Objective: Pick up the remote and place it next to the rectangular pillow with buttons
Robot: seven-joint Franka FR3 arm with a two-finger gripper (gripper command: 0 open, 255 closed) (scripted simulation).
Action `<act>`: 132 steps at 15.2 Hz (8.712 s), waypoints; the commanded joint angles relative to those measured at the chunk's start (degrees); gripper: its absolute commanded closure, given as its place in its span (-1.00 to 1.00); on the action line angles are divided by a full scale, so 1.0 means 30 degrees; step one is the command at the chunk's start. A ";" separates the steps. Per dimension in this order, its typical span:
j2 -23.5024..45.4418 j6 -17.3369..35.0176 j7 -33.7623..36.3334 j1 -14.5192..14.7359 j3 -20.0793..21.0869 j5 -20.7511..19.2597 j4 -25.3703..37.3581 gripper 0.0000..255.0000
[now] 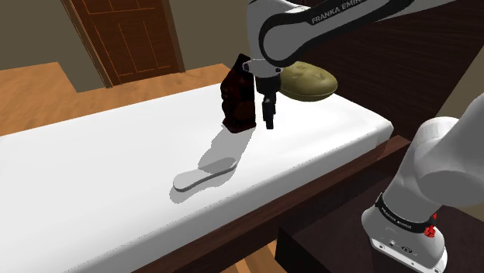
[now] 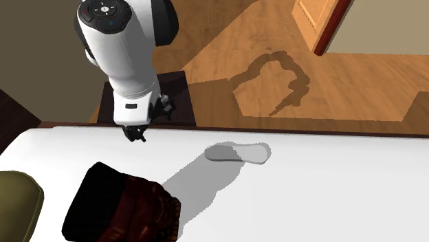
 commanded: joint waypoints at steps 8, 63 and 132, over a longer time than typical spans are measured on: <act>0.4522 0.2993 -0.1535 0.1655 0.1546 0.0002 0.2577 -1.00; 0.8079 0.2446 -0.3083 0.3393 0.3288 -0.0708 0.7768 1.00; -0.0123 0.2043 -1.5746 -0.2110 -0.4081 -0.0860 0.0109 1.00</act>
